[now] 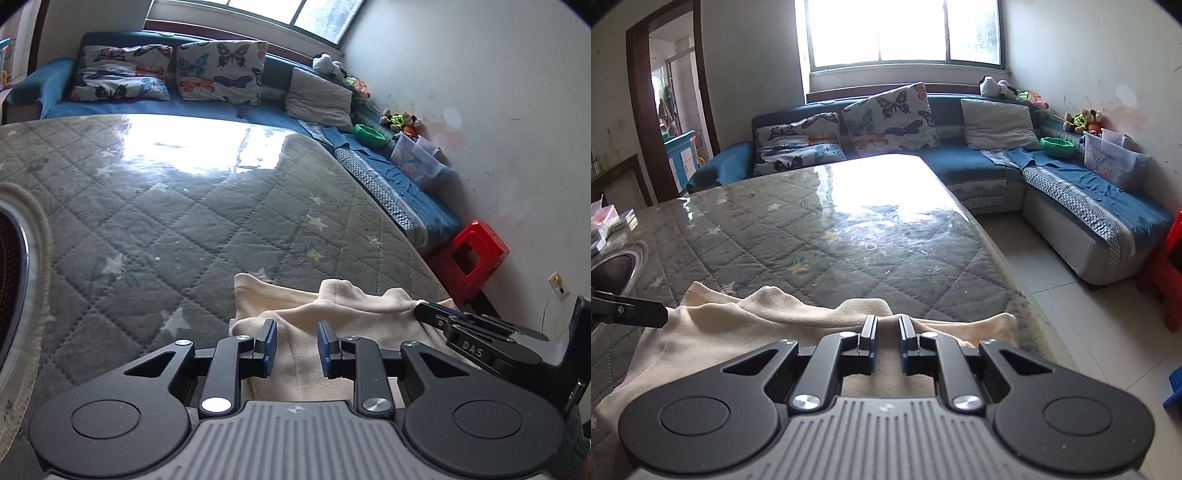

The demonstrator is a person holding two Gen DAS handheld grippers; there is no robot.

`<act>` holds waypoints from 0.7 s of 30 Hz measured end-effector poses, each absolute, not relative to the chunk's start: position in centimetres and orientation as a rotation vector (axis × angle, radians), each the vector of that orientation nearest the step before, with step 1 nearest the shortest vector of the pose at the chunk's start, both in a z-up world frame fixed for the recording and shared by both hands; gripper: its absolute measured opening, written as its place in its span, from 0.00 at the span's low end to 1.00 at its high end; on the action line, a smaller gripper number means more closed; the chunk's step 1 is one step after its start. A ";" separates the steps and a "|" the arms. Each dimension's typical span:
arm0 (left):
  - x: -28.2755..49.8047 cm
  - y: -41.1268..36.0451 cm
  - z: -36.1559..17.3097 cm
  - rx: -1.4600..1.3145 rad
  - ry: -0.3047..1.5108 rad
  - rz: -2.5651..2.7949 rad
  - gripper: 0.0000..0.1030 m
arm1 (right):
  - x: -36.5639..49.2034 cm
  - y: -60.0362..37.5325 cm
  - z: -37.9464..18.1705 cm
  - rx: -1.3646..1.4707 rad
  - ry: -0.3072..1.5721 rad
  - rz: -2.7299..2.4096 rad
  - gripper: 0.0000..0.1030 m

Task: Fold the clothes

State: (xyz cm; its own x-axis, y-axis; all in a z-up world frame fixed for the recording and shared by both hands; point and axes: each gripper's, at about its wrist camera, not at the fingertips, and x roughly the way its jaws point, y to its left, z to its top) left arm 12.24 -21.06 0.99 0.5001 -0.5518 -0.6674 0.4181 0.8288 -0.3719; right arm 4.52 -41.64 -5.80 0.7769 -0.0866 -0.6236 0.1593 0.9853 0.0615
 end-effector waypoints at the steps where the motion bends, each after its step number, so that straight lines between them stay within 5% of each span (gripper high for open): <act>1: 12.4 -21.3 0.8 -0.163 0.870 -0.591 0.25 | 4.8 -41.6 -6.0 0.111 0.673 -0.136 0.11; 12: 12.2 -21.5 0.4 -0.124 0.882 -0.587 0.28 | 3.5 -40.7 -5.1 0.098 0.661 -0.115 0.13; 16: 11.1 -21.1 0.9 -0.100 0.873 -0.585 0.35 | 1.9 -39.8 -4.8 0.113 0.669 -0.092 0.35; 21: 9.3 -20.6 1.4 -0.058 0.854 -0.583 0.41 | -0.1 -38.7 -4.7 0.107 0.677 -0.075 0.44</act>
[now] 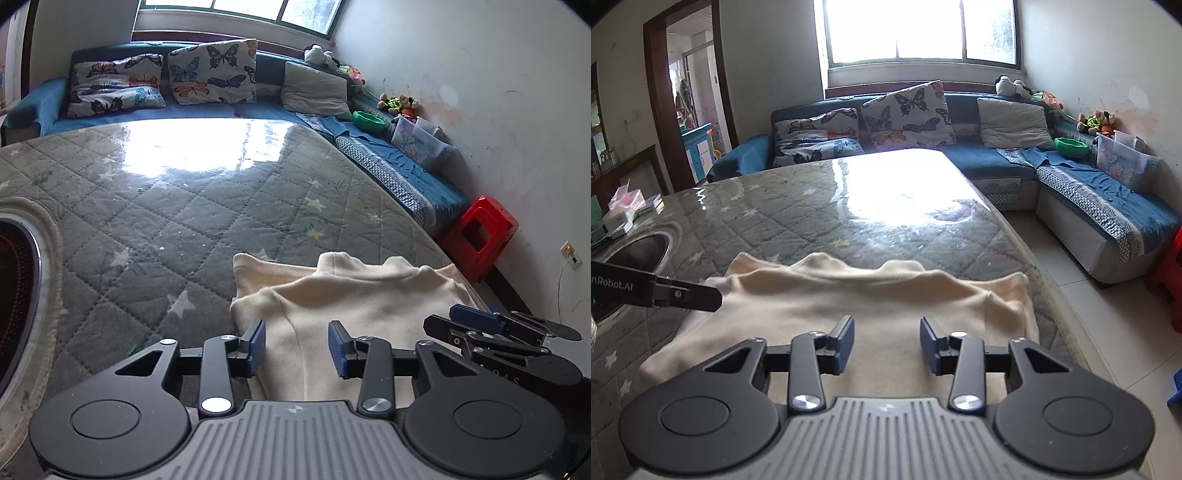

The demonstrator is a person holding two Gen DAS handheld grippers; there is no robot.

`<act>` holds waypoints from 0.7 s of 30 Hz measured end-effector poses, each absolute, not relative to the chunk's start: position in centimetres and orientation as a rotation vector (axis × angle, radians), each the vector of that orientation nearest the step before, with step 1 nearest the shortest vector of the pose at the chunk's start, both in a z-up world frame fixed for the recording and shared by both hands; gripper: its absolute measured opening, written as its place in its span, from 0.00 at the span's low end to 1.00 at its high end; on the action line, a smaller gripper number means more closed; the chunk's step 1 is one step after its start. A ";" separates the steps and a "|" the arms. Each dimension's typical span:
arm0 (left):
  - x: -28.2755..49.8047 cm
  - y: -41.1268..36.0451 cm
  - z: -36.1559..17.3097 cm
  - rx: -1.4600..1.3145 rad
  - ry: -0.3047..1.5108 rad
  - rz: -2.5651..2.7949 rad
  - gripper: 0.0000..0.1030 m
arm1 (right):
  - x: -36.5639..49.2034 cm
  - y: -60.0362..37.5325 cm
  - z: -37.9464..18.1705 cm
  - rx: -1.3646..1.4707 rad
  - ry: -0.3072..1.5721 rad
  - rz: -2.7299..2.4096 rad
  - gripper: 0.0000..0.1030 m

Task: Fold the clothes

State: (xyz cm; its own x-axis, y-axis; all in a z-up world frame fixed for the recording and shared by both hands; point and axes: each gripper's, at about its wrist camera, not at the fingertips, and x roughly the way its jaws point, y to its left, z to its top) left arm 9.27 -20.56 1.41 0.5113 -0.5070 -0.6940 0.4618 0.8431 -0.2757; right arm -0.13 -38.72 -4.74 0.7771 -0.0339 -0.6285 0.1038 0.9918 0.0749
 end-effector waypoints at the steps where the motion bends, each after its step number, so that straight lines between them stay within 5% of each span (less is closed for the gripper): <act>1: 8.9 -20.4 1.5 -0.047 0.848 -0.584 0.42 | -0.5 -38.6 -4.7 0.106 0.678 -0.074 0.45; 21: 3.1 -18.6 -0.4 0.055 0.838 -0.598 0.57 | -5.9 -35.3 -4.6 0.057 0.653 -0.116 0.80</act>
State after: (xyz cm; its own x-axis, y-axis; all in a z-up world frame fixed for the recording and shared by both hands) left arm 3.13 -18.56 -0.45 0.5153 -0.4767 -0.7122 0.5190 0.8349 -0.1833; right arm -5.89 -35.27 -4.56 0.7879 -0.0896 -0.6092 0.1252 0.9920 0.0160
